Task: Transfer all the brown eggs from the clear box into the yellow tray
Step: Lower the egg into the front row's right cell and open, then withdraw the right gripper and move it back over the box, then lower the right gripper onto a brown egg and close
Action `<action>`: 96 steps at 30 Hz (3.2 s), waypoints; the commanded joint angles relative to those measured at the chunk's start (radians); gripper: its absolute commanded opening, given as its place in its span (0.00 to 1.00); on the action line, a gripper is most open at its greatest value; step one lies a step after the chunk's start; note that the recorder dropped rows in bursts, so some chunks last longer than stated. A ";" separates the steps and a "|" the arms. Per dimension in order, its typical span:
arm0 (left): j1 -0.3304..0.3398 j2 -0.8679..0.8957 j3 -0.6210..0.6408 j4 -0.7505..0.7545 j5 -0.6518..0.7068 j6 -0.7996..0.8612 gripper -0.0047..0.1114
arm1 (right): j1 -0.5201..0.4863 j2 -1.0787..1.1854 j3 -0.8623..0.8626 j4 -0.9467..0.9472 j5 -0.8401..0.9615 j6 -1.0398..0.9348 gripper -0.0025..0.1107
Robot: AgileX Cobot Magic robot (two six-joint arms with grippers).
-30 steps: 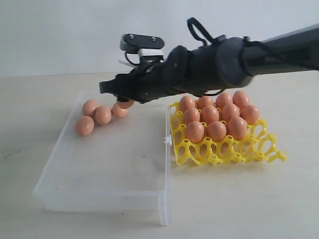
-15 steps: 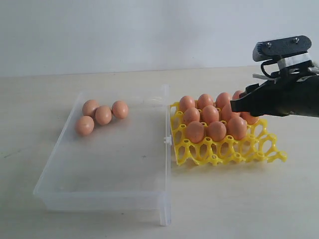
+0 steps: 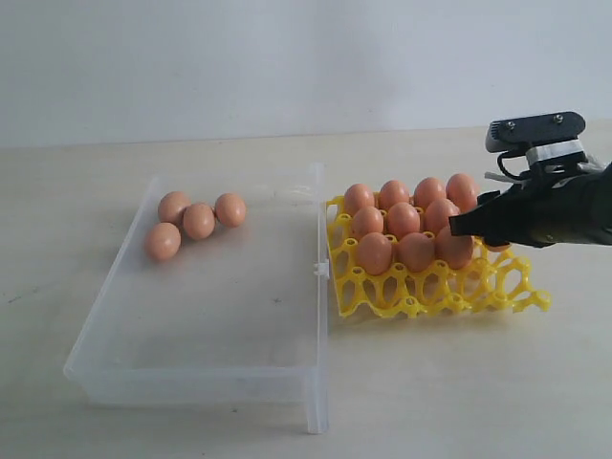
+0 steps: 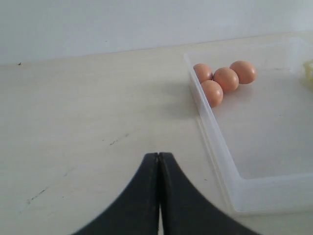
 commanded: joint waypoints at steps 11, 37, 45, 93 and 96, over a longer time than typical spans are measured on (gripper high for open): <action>0.001 -0.006 -0.004 -0.001 -0.010 -0.002 0.04 | -0.005 0.034 -0.041 -0.026 -0.006 0.006 0.02; 0.001 -0.006 -0.004 -0.001 -0.010 -0.002 0.04 | -0.005 0.023 -0.041 -0.026 0.009 -0.002 0.52; 0.001 -0.006 -0.004 -0.001 -0.010 -0.002 0.04 | 0.023 -0.103 -0.102 0.030 0.184 0.007 0.50; 0.001 -0.006 -0.004 -0.001 -0.010 -0.002 0.04 | 0.387 0.761 -1.380 -0.271 0.822 0.572 0.47; 0.001 -0.006 -0.004 -0.001 -0.010 -0.002 0.04 | 0.387 0.773 -1.380 -0.271 0.814 0.579 0.47</action>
